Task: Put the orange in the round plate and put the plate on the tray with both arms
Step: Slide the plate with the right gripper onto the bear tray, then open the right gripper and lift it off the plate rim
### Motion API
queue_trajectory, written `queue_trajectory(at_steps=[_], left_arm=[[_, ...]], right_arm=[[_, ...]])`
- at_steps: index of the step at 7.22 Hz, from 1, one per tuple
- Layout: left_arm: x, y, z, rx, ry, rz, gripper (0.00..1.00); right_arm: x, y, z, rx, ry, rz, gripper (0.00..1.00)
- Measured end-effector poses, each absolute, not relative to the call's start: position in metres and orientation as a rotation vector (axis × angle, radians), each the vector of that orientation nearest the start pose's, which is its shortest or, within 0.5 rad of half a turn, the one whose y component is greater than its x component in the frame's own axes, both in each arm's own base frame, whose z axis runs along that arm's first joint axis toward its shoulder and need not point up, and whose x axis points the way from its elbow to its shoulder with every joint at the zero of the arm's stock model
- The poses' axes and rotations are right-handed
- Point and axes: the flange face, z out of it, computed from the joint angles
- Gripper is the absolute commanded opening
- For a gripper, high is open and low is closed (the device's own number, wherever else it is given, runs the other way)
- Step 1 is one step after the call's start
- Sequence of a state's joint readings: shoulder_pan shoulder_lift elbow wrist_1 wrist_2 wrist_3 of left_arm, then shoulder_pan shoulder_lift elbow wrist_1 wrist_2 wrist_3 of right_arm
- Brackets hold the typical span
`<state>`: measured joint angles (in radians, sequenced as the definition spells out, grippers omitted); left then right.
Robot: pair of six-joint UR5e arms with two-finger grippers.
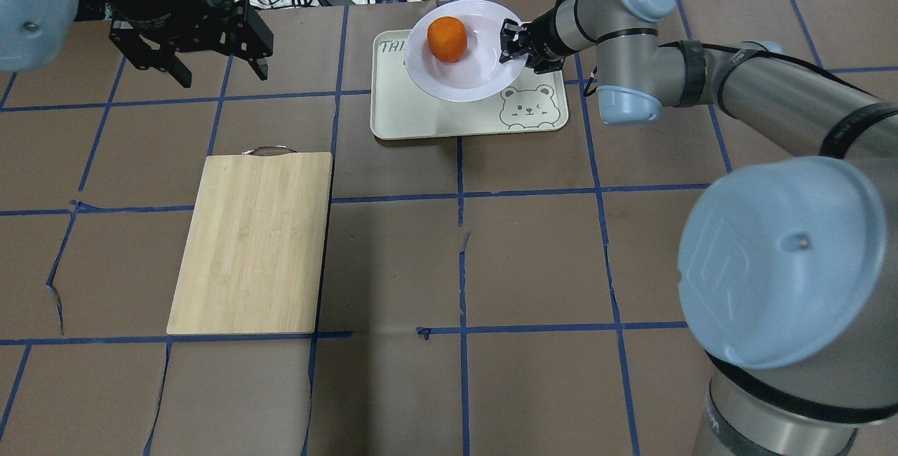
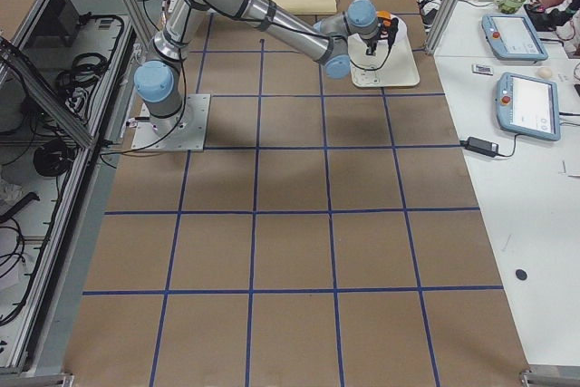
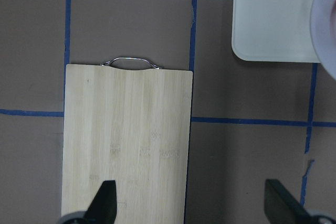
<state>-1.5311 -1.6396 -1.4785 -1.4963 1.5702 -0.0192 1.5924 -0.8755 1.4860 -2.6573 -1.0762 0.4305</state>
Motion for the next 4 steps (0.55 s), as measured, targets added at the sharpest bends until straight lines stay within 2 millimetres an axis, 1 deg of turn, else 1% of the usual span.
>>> queue_trajectory(at_steps=[1, 2, 3, 4], left_arm=[[-0.113, -0.53, 0.512, -0.091, 3.133, -0.168, 1.0], [-0.114, -0.525, 0.517, -0.09, 3.133, -0.179, 1.0], [-0.115, -0.518, 0.519, -0.09, 3.133, -0.182, 1.0], [-0.115, -0.51, 0.516, -0.092, 3.136, -0.178, 1.0]], right_arm=[[0.196, -0.732, 0.213, 0.365, 2.505, -0.443, 0.15], [0.196, -0.737, 0.201, 0.371, 2.51, -0.43, 0.21], [0.196, -0.737, 0.193, 0.376, 2.515, -0.417, 0.53], [0.196, -0.736, 0.189, 0.381, 2.52, -0.41, 0.86]])
